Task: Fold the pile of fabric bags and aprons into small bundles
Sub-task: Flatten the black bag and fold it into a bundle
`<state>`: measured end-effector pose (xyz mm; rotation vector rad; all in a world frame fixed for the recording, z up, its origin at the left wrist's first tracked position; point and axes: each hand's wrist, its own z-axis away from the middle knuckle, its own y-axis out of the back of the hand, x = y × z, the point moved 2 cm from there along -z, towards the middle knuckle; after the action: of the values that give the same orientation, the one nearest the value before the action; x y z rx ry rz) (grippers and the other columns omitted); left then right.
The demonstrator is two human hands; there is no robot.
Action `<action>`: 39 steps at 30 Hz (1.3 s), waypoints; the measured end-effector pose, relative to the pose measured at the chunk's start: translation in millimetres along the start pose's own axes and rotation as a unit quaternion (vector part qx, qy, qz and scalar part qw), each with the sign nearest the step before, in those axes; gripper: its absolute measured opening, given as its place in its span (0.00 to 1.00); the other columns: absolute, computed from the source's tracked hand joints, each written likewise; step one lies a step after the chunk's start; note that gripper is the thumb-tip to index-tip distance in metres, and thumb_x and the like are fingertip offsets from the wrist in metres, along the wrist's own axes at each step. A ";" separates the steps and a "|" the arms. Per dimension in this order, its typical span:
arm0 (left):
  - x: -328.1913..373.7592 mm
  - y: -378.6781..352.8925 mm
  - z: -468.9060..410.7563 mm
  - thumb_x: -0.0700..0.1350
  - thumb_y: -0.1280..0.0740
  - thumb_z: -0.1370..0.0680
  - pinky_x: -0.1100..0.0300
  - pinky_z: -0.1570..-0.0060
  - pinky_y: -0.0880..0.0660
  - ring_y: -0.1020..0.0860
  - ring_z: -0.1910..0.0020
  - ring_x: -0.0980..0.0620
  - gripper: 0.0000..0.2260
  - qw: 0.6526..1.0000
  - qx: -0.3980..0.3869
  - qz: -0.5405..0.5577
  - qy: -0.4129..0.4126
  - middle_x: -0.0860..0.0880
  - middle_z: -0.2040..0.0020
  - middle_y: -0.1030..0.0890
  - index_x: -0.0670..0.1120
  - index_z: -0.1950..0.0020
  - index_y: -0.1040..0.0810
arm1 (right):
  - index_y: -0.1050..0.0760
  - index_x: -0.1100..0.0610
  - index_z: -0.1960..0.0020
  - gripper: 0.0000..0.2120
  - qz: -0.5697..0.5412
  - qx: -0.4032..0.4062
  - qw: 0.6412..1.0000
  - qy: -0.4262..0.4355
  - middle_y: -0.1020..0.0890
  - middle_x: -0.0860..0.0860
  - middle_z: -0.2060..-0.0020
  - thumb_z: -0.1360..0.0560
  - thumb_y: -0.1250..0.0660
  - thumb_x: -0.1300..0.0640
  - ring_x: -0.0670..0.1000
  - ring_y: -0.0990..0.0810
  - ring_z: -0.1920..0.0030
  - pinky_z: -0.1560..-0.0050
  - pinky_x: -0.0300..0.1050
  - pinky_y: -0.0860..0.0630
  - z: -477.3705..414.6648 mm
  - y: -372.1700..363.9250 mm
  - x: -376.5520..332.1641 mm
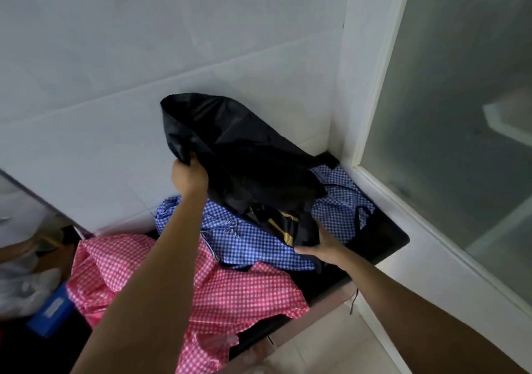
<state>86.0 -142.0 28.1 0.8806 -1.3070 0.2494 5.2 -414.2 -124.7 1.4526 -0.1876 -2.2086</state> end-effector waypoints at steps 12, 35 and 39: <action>52.1 55.8 -24.3 0.44 0.42 0.19 0.71 0.56 0.28 0.24 0.51 0.54 0.14 0.960 0.074 0.255 -0.093 0.49 0.49 0.22 0.39 0.38 0.25 | 0.24 0.66 0.41 0.12 -0.148 0.277 0.945 0.089 0.19 0.60 0.49 0.21 0.38 0.62 0.56 0.21 0.50 0.48 0.49 0.26 -51.7 101.7 -106.2; 165.1 14.7 171.6 0.57 0.53 0.17 0.50 0.46 0.21 0.20 0.47 0.43 0.23 0.724 -0.547 0.419 0.026 0.43 0.45 0.18 0.43 0.39 0.26 | 0.38 0.39 0.34 0.32 -0.098 0.123 0.914 0.375 0.25 0.38 0.40 0.31 0.26 0.54 0.36 0.25 0.40 0.42 0.32 0.30 126.7 146.8 -167.8; 173.9 31.2 209.6 0.49 0.42 0.19 0.53 0.44 0.22 0.20 0.45 0.43 0.16 0.663 -0.626 0.408 -0.042 0.41 0.44 0.20 0.40 0.38 0.27 | 0.22 0.47 0.55 0.03 -0.120 0.191 0.897 0.380 0.18 0.41 0.61 0.25 0.30 0.55 0.43 0.21 0.57 0.52 0.41 0.27 177.8 166.3 -167.8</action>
<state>-36.5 -317.9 199.1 -0.9348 -1.4810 -0.0563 -47.3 -507.3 151.0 2.5603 -0.1826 -1.6474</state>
